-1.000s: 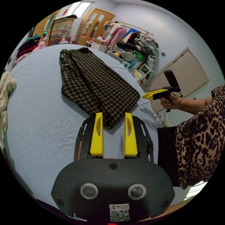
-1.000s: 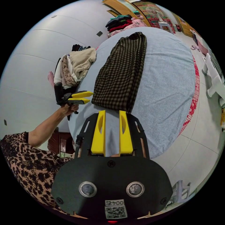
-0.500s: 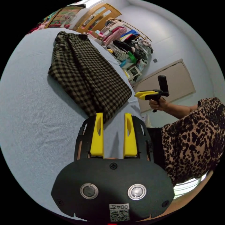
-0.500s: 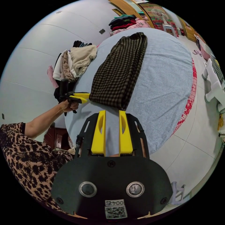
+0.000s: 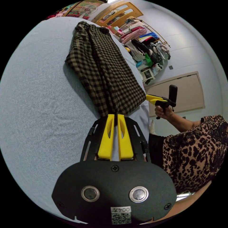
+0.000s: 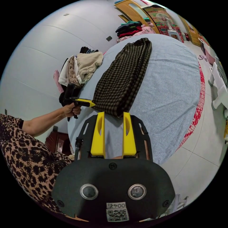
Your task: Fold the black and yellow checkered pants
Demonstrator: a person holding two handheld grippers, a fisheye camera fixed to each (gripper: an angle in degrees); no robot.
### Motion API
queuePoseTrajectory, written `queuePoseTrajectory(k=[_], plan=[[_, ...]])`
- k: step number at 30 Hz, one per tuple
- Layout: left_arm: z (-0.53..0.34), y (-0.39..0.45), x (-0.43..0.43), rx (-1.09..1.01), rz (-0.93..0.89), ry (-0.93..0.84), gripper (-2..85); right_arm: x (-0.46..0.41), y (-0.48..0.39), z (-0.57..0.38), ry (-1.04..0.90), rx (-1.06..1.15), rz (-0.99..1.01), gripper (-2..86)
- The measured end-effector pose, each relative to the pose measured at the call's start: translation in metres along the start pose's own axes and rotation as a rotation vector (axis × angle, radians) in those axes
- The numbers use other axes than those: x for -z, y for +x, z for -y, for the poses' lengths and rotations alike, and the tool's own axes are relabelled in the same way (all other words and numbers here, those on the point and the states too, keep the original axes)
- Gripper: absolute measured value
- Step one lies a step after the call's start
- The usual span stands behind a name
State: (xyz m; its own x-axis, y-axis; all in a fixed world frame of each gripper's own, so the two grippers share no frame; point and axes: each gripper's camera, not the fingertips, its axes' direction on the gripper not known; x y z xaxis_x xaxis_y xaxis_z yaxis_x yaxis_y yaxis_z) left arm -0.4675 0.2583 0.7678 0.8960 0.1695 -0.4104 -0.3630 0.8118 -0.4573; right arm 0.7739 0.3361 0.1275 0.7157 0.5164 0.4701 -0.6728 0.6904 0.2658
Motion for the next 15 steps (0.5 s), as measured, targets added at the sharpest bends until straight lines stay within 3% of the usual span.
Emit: queuePoseTrajectory(k=[8, 15], plan=[[-0.015, -0.002, -0.001, 0.030, 0.047, 0.005, 2.0, -0.010, -0.021, 0.003, 0.011, 0.137, 0.021, 11.9], [-0.023, -0.006, -0.002, 0.038, 0.043, -0.008, 1.5, -0.004, 0.003, -0.006, 0.016, 0.116, 0.019, 12.0]])
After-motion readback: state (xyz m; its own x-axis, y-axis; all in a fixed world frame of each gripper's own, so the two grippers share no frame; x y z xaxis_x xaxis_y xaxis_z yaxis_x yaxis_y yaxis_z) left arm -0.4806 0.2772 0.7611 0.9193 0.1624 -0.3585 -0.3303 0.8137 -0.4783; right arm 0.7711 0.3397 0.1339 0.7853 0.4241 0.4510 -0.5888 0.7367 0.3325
